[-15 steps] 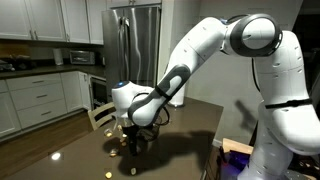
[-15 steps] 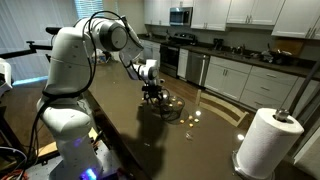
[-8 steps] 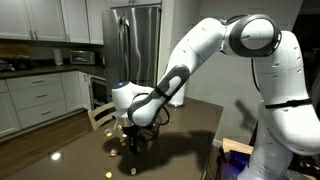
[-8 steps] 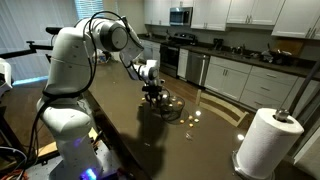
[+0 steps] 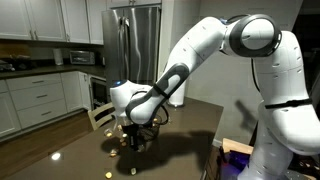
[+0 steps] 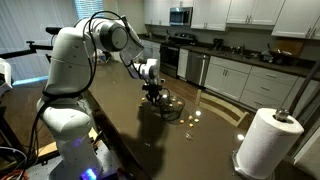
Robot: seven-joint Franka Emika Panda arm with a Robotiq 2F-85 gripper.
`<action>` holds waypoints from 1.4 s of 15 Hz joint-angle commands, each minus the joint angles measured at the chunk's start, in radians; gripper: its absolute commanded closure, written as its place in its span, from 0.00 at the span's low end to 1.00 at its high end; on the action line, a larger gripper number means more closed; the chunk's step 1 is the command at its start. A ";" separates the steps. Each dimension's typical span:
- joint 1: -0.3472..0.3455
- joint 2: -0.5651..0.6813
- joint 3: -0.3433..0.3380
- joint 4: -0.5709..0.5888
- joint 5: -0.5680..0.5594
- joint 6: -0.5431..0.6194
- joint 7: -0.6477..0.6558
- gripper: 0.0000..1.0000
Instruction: Get a sweet from the table and put it in the black basket
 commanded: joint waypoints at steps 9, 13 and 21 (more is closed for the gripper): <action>-0.005 -0.106 0.045 0.022 0.043 -0.198 -0.010 0.69; -0.016 -0.118 0.046 0.029 0.091 -0.244 -0.017 0.50; -0.034 -0.109 0.042 0.051 0.189 -0.334 -0.030 0.02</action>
